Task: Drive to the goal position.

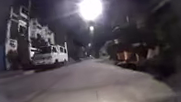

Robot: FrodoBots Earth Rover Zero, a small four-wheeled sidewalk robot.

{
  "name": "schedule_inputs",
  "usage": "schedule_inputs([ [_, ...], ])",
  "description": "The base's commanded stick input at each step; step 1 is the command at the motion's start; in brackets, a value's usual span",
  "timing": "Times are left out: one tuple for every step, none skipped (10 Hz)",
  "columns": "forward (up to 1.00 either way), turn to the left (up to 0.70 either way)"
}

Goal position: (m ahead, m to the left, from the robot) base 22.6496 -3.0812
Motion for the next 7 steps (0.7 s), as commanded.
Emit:
schedule_inputs([
  [0.7, -0.16],
  [0.7, 0.0],
  [0.7, 0.0],
  [0.7, 0.0],
  [0.7, 0.0],
  [0.7, 0.0],
  [0.7, 0.0],
])
